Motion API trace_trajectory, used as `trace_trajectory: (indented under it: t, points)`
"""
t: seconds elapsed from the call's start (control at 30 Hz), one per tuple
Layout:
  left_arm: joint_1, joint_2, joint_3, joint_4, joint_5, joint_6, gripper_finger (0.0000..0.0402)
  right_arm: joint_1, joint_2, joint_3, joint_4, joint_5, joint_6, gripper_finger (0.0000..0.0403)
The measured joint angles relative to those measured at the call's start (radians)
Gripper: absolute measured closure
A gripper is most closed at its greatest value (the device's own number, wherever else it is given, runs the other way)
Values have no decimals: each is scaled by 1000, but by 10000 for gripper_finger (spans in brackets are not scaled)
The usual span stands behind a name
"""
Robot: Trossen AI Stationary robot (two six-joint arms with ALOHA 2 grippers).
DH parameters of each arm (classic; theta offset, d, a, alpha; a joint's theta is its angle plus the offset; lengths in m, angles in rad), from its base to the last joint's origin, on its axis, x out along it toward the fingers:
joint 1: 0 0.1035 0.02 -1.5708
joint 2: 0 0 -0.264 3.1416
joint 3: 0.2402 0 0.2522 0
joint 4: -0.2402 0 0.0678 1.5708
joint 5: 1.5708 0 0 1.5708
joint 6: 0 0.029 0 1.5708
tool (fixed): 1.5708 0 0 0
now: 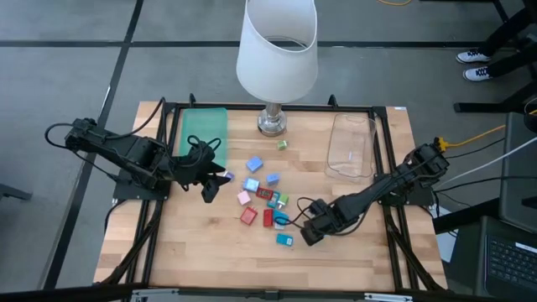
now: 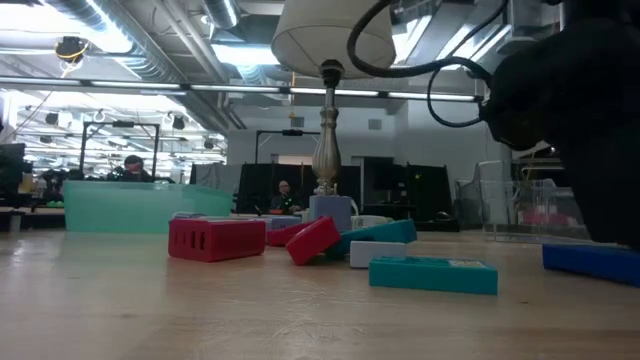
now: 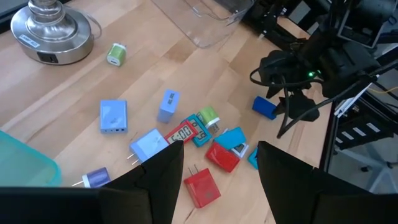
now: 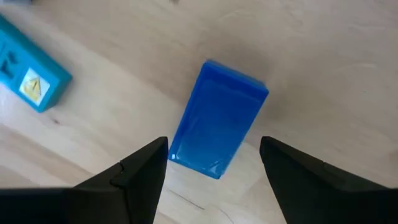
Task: Pick & Place Office items
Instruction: Put the blue digital timer into the transparent bin
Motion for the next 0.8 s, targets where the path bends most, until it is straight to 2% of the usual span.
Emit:
trace_trajectory:
  t: [0.4, 0.8]
  points:
    - [0, 0, 0, -8, 71, 19, 203, 0, 49, 1, 9, 24, 95, 139]
    - [0, 0, 0, -12, 73, 70, 203, -8, 107, 8, -7, 9, 94, 147]
